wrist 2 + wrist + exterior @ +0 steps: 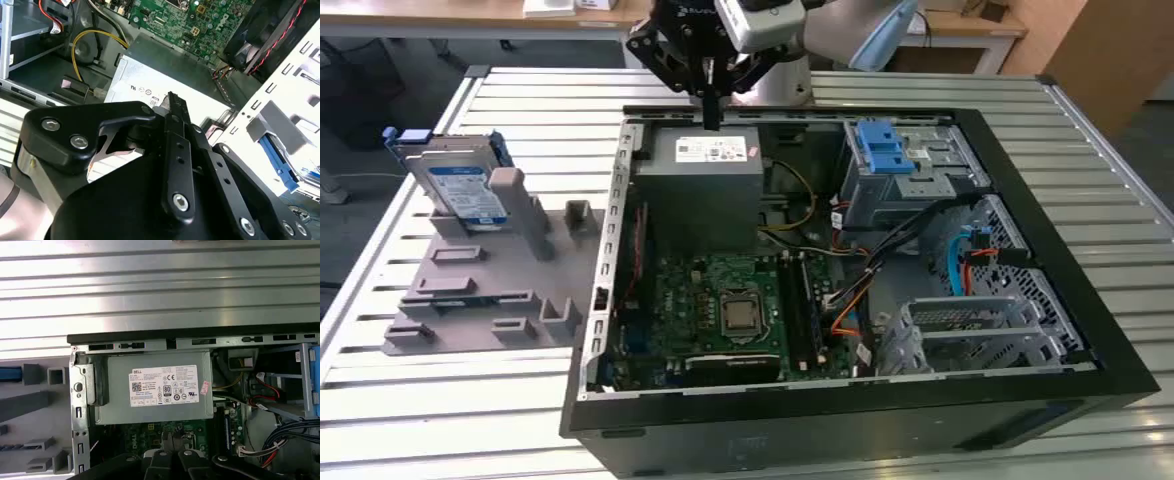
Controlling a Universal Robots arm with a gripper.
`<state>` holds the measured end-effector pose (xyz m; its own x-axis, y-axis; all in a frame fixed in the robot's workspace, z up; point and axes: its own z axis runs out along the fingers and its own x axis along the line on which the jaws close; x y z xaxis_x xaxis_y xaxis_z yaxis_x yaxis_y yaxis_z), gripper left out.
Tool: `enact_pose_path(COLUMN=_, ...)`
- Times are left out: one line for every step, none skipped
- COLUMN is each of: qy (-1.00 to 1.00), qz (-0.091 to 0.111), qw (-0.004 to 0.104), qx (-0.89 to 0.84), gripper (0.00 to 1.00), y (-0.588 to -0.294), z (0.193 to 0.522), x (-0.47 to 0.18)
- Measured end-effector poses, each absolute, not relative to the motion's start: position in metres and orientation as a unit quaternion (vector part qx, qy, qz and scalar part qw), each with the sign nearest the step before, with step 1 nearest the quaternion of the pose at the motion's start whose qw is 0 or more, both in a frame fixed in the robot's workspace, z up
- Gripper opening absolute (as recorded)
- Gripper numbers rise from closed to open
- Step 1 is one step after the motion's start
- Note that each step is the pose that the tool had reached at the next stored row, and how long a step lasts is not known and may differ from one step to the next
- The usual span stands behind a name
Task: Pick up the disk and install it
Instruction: 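Reach for the disk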
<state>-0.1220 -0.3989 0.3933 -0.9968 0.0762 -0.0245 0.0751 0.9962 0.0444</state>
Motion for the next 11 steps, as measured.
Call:
enact_pose_path(qy=0.999, qz=0.022, qw=0.013, qx=0.038, gripper=0.11, y=-0.3989, z=0.3933, x=-0.1220)
enact_pose_path(qy=0.999, qz=0.022, qw=0.013, qx=0.038, gripper=0.11, y=-0.3989, z=0.3933, x=-0.1220)
enact_pose_path(qy=0.999, qz=0.022, qw=0.013, qx=0.038, gripper=0.11, y=-0.3989, z=0.3933, x=-0.1220)
enact_pose_path(qy=0.999, qz=0.022, qw=0.013, qx=0.038, gripper=0.11, y=-0.3989, z=0.3933, x=-0.1220)
enact_pose_path(qy=0.999, qz=0.022, qw=0.013, qx=0.038, gripper=0.11, y=-0.3989, z=0.3933, x=-0.1219)
enact_pose_path(qy=0.999, qz=0.022, qw=0.013, qx=0.038, gripper=0.11, y=-0.3989, z=0.3933, x=-0.1220)
enact_pose_path(qy=0.999, qz=0.022, qw=0.013, qx=0.038, gripper=0.11, y=-0.3989, z=0.3933, x=-0.1220)
enact_pose_path(qy=0.999, qz=0.022, qw=0.013, qx=0.038, gripper=0.11, y=-0.3989, z=0.3933, x=-0.1220)
enact_pose_path(qy=0.999, qz=0.022, qw=0.013, qx=0.038, gripper=0.11, y=-0.3989, z=0.3933, x=-0.1220)
enact_pose_path(qy=0.999, qz=0.022, qw=0.013, qx=0.038, gripper=0.11, y=-0.3989, z=0.3933, x=-0.1220)
enact_pose_path(qy=0.999, qz=0.022, qw=0.013, qx=0.038, gripper=0.11, y=-0.3989, z=0.3933, x=-0.1220)
